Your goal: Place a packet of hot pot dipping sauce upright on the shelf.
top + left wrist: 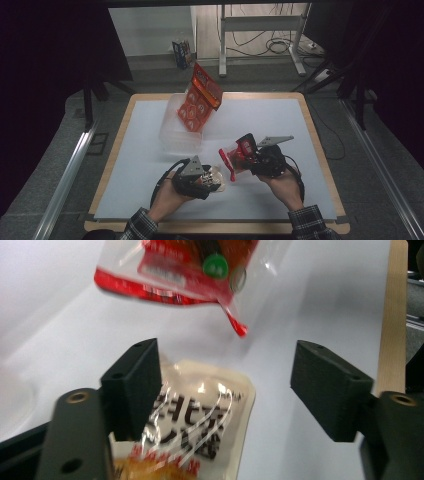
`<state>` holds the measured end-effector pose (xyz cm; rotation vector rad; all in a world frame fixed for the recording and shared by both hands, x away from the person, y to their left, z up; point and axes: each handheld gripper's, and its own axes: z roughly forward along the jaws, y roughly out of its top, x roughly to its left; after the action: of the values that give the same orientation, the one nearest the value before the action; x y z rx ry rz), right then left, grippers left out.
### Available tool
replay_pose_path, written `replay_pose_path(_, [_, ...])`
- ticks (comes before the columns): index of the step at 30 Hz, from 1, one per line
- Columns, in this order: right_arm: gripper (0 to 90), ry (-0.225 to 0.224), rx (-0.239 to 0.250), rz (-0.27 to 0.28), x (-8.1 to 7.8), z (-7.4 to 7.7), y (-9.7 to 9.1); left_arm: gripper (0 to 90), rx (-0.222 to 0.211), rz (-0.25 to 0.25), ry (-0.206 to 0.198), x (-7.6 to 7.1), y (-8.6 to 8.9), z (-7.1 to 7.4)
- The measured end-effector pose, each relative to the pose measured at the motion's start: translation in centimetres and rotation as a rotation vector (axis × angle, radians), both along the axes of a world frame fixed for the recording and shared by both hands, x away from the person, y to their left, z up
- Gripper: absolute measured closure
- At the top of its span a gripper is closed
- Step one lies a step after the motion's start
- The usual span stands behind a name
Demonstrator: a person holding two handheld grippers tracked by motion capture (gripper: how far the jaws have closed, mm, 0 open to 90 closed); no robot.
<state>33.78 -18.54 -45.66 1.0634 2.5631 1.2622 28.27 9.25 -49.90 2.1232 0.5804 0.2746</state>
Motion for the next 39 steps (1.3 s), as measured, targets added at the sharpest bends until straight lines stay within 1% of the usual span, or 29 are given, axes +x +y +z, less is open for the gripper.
replay_pose_path(4, [69.5,-0.015,-0.001,0.006,0.6,0.6,0.3,20.8,0.004,0.034,0.001,-0.7,1.2,0.0])
replay_pose_path(5, [69.5,-0.023,-0.004,0.011,0.7,0.8,0.4,19.8,-0.003,0.042,0.000,-0.9,1.5,-0.1])
replay_pose_path(8, [69.6,-0.039,-0.013,0.023,1.1,1.4,0.8,15.8,-0.033,0.062,0.015,-1.4,2.3,-0.3])
replay_pose_path(11, [69.6,-0.056,-0.026,0.035,1.6,2.1,1.2,11.5,-0.034,0.073,0.013,-1.9,2.9,-0.4])
replay_pose_path(14, [69.6,-0.063,-0.034,0.044,2.1,2.5,1.6,8.8,-0.042,0.085,0.011,-2.4,3.5,-0.2])
replay_pose_path(17, [69.7,-0.057,-0.036,0.054,2.7,2.9,2.0,6.7,-0.063,0.101,0.012,-2.8,4.1,-0.1])
replay_pose_path(19, [69.7,-0.056,-0.040,0.060,3.0,3.1,2.4,6.1,-0.067,0.116,0.007,-3.1,4.6,-0.2])
replay_pose_path(21, [69.7,-0.063,-0.045,0.070,3.4,3.5,2.8,4.5,-0.058,0.138,0.001,-3.4,5.0,-0.3])
replay_pose_path(22, [69.8,-0.068,-0.047,0.074,3.5,3.6,2.9,4.5,-0.055,0.145,0.005,-3.5,5.3,-0.3])
replay_pose_path(25, [69.8,-0.074,-0.054,0.080,4.1,4.0,3.5,2.8,-0.093,0.160,0.020,-3.8,6.2,-0.3])
replay_pose_path(27, [69.8,-0.075,-0.061,0.087,4.6,4.2,3.9,2.7,-0.107,0.172,0.018,-4.1,6.8,-0.4])
replay_pose_path(29, [69.9,-0.082,-0.070,0.100,5.1,4.3,4.4,2.6,-0.111,0.187,0.013,-4.4,7.4,-0.4])
replay_pose_path(34, [69.9,-0.078,-0.086,0.131,6.2,4.5,5.5,2.6,-0.133,0.229,0.019,-4.9,8.9,-0.6])
replay_pose_path(37, [69.9,-0.077,-0.099,0.162,6.8,4.4,6.4,2.6,-0.132,0.242,0.016,-5.1,9.4,-0.6])
replay_pose_path(39, [69.9,-0.075,-0.117,0.169,7.0,4.2,7.0,2.6,-0.127,0.251,0.012,-5.3,9.6,-0.6])
